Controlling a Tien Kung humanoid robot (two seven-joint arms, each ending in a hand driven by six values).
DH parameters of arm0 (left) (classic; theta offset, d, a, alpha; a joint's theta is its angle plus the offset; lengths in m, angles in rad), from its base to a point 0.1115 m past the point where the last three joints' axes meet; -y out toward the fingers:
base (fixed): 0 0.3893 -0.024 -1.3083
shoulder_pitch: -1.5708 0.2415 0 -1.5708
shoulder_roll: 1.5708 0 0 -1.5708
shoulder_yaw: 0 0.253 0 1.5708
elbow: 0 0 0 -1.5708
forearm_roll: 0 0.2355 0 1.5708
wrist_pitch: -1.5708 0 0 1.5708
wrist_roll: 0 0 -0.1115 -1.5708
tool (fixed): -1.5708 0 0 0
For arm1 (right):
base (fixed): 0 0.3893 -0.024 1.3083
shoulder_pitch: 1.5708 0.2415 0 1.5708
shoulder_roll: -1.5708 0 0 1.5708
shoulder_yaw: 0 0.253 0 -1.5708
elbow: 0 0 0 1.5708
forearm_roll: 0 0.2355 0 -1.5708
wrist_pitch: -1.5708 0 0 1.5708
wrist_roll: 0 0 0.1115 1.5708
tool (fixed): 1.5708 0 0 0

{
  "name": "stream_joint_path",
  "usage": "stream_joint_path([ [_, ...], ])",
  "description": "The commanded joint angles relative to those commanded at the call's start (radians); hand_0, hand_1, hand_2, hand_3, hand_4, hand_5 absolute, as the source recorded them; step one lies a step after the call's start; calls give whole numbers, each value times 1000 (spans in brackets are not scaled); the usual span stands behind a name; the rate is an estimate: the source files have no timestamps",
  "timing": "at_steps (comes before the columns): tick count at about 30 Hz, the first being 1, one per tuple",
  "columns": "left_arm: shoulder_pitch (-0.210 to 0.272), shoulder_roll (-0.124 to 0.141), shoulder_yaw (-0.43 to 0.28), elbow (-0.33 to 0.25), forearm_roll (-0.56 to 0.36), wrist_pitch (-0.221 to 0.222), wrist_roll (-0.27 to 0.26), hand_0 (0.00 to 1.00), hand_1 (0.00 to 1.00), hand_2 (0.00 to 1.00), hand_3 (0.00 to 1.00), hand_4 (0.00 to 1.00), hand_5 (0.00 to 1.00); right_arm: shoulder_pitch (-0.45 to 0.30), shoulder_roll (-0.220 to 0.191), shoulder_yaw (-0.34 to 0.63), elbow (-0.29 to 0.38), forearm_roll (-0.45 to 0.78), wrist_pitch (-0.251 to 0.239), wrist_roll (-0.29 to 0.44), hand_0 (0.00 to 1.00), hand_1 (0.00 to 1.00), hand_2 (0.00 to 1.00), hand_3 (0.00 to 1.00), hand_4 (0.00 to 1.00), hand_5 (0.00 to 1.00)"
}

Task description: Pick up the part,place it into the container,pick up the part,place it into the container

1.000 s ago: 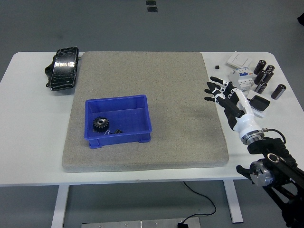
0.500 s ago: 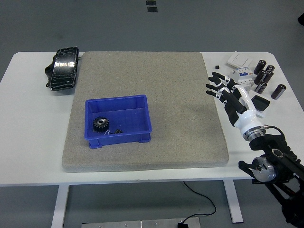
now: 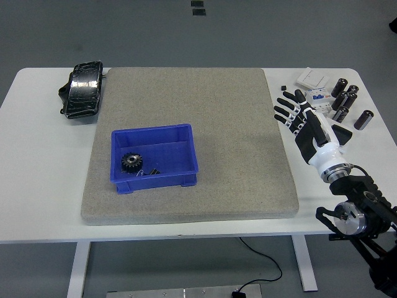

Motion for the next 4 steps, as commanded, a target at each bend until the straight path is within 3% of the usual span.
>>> stream_joint_path([
  [4,0,0,1,0,-1,-1,-1,679,662,600,559,527,502,-1,0,4,-8,37,17,5,876,809,808,784,998,756],
])
